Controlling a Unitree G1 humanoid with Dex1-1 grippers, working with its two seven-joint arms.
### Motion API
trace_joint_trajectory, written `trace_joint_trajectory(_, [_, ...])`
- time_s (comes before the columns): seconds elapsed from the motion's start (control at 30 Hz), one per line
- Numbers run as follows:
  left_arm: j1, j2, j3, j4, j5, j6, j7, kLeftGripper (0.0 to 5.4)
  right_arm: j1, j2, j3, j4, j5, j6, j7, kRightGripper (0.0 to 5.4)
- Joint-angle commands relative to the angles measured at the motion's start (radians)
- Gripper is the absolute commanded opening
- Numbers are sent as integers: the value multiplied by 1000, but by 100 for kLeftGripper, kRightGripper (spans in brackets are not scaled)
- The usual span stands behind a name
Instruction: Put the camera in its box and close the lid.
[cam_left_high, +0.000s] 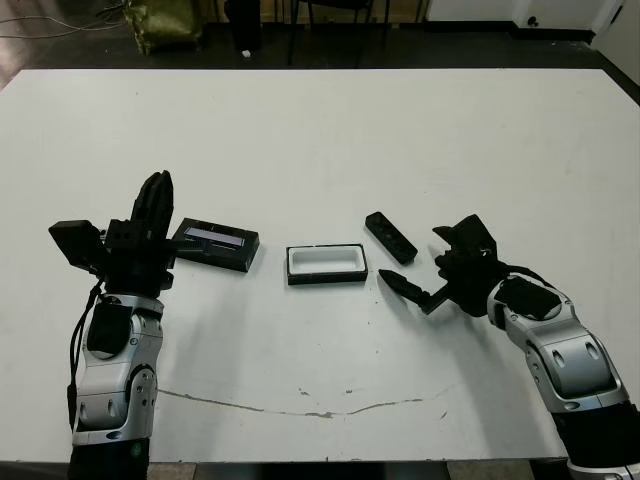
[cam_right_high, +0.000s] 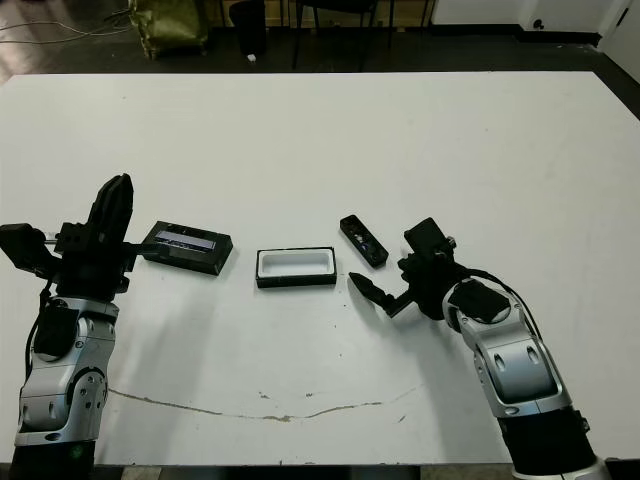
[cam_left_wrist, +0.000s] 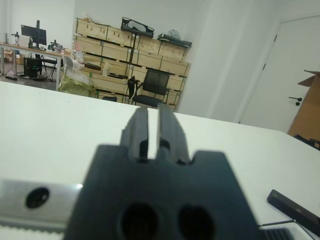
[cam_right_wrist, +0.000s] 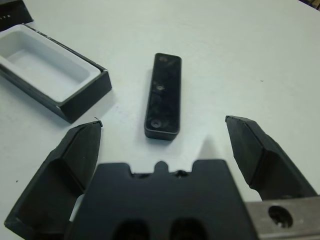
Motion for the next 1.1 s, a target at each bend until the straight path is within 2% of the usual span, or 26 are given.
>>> trace_joint_trajectory(0.03, [16,3,3,13,1,10,0,0,8,2,10,2,-6,5,-2,538])
trace_joint_trajectory(0.27, [16,4,1,13,2,9,3,0,9,23,7,6,10,53,-10,538])
trace_joint_trajectory(0.43, [14,5,1,20,2,2,-1,0,16,45,-10,21,24,55,-20,538])
trace_joint_trajectory(0.5, [16,4,1,15,5,6,4,0,22,53,-17,27,31,51,-26,518])
trace_joint_trajectory(0.73, [18,6,3,19,4,1,-2,0,63,123,-66,32,52,37,-103,364])
trace_joint_trajectory(0.8, [18,5,3,20,4,-1,-2,0,75,139,-77,41,55,12,-117,321])
trace_joint_trajectory(0.93, [19,6,2,24,8,-10,-3,0,88,192,-127,53,99,20,-156,231])
trace_joint_trajectory(1.1, [18,5,3,29,0,-14,-7,0,98,216,-141,37,97,14,-199,114])
